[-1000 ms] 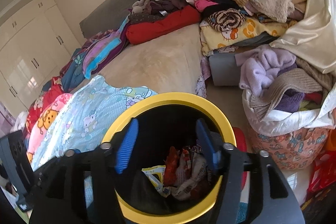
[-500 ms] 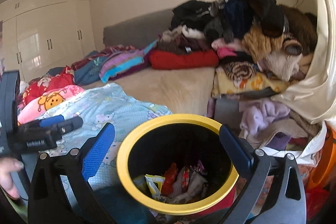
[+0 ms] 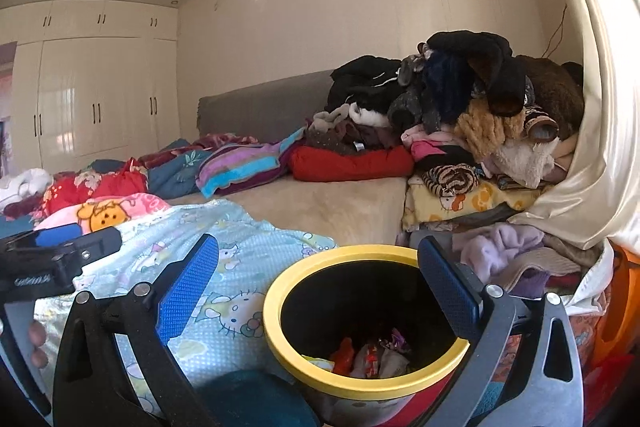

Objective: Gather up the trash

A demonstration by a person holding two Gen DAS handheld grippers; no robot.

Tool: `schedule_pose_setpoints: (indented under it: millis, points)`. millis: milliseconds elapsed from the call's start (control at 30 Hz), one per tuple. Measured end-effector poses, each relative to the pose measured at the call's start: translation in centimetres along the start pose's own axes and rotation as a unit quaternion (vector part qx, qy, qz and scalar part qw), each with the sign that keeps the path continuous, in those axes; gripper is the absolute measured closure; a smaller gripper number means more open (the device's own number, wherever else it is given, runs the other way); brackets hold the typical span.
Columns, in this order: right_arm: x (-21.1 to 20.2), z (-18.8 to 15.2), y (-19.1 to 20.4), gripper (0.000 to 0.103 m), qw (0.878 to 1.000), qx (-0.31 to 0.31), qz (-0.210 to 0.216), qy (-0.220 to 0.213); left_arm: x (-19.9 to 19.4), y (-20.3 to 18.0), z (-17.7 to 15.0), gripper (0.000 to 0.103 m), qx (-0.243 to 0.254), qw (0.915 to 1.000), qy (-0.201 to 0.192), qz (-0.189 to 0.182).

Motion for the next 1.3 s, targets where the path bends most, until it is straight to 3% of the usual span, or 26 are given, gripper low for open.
schedule_pose_setpoints:
  millis: [1300]
  points:
    - [-0.05, -0.74, 0.65, 0.006, 1.0, 0.003, -0.009, 0.004, -0.87, 0.33, -0.6, 0.011, -0.017, 0.9997, -0.016, 0.003]
Point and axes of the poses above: each gripper's, at about its wrist camera, not at the fingertips, and x roughly the way its jaws point, y to its left, z to its top, the point moved 1 cm from there along x, roughly the way its jaws point, and after that the axes turned 7 degrees about -x, right-handed, at the moved point
